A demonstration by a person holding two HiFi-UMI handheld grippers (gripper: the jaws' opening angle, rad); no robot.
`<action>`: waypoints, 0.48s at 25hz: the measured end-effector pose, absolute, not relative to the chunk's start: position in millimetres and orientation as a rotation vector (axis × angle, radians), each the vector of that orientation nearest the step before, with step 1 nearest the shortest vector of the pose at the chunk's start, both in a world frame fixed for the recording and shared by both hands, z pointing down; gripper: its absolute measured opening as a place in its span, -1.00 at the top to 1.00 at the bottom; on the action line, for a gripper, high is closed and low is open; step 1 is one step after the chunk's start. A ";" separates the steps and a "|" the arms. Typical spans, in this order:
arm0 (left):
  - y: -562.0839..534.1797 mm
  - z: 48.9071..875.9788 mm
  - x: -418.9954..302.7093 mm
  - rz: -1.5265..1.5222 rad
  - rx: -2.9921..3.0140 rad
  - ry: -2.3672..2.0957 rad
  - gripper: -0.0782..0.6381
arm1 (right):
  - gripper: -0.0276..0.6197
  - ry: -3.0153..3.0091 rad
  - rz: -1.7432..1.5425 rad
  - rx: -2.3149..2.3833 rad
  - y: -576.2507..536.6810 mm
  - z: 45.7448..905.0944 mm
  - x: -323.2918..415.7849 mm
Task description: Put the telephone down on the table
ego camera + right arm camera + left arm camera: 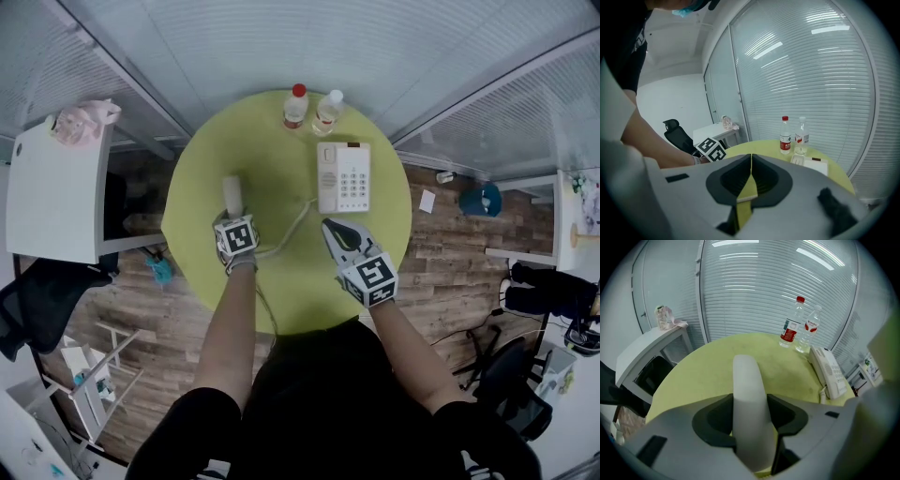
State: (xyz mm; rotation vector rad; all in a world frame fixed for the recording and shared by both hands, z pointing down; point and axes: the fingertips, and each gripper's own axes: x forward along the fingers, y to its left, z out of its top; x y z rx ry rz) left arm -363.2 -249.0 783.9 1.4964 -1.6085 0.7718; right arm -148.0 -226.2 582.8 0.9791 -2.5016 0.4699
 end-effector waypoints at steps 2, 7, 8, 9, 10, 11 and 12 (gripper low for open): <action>-247.9 787.9 -366.8 0.775 1.483 -1.612 0.14 | 0.85 -2.495 0.482 0.980 -226.7 586.8 -146.0; -239.5 795.1 -376.9 0.809 1.438 -1.626 0.14 | 0.85 -2.480 0.490 0.988 -225.5 590.3 -138.9; -239.2 795.3 -377.9 0.813 1.437 -1.631 0.14 | 0.85 -2.478 0.491 0.990 -225.1 590.6 -137.3; -239.3 796.0 -378.1 0.813 1.437 -1.633 0.14 | 0.85 -2.476 0.492 0.992 -224.8 591.0 -135.5; -239.4 797.1 -377.9 0.810 1.438 -1.631 0.14 | 0.85 -2.474 0.493 0.994 -224.6 591.6 -133.6; -240.1 798.3 -377.0 0.801 1.443 -1.627 0.14 | 0.85 -2.471 0.496 0.998 -224.3 592.1 -131.6; -242.0 799.3 -374.9 0.780 1.456 -1.620 0.14 | 0.85 -2.469 0.498 1.003 -224.1 592.4 -129.6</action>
